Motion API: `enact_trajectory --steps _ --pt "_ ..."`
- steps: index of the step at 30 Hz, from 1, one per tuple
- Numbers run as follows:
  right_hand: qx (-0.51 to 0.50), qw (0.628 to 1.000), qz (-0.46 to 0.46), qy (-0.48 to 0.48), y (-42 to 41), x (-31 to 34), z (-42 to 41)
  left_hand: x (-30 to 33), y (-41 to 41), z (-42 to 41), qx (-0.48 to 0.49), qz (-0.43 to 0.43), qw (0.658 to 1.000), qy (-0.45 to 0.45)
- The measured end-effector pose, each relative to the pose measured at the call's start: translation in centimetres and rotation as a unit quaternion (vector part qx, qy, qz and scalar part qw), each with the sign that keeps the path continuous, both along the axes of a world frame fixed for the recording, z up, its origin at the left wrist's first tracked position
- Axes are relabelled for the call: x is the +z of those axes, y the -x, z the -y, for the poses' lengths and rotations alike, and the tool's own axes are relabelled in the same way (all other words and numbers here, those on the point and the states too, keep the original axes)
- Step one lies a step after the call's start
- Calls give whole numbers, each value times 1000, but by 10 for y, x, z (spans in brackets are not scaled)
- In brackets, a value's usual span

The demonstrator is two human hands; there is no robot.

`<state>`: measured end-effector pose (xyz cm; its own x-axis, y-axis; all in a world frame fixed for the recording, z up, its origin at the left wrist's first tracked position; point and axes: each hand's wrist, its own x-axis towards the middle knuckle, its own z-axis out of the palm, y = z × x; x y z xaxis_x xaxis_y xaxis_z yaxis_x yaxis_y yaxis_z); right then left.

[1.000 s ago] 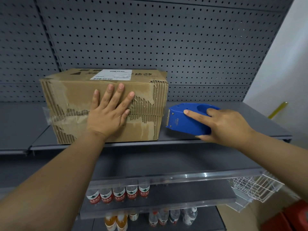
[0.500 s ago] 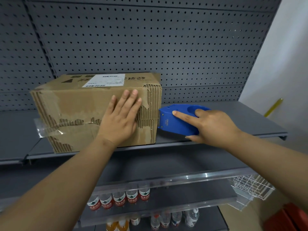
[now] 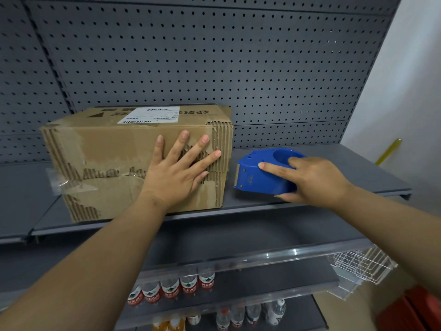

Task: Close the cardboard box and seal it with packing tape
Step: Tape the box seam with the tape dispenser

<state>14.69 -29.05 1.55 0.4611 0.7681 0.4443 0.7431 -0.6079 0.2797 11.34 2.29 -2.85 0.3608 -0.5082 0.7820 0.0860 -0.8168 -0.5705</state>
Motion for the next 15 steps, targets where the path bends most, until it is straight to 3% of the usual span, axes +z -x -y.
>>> enact_trajectory --steps 15 --pt "11 999 -35 -6 -4 6 13 -2 1 -1 3 -7 1000 16"
